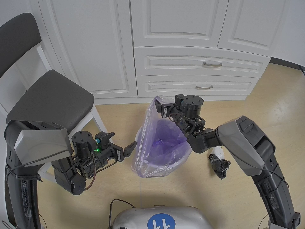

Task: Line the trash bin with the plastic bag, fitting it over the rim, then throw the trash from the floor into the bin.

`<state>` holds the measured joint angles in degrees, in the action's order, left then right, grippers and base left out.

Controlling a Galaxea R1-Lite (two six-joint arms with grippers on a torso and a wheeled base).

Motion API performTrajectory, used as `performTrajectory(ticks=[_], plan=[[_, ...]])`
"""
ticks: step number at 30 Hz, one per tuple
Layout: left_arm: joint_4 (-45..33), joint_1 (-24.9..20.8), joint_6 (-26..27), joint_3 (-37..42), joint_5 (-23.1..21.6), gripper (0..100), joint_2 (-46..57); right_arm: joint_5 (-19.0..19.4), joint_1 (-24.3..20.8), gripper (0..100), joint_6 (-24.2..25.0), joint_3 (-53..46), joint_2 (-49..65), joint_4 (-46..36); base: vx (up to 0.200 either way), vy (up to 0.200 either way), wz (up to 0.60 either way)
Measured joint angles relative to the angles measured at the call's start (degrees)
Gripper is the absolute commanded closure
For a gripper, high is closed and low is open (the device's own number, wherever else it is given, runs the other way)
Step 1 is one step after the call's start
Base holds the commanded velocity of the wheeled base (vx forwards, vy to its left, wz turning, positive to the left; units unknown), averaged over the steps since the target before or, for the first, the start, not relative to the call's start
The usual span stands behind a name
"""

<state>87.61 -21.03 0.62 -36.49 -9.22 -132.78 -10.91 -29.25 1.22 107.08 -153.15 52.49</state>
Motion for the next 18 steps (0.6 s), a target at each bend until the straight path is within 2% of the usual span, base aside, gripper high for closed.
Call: performTrajectory(ticks=[10,18], plan=[[-0.02,-2.15,0.27,-0.77,4.21,0,-0.93,1.78,-1.32,0,1.02,-26.44,14.20,-3.61,0.000,0.000,0.00],[-2.57,-6.36,0.41,-2.82,12.25,0,-1.60,1.04,-2.76,0,6.68,-47.87,23.99,-0.55,0.000,0.000,0.00]])
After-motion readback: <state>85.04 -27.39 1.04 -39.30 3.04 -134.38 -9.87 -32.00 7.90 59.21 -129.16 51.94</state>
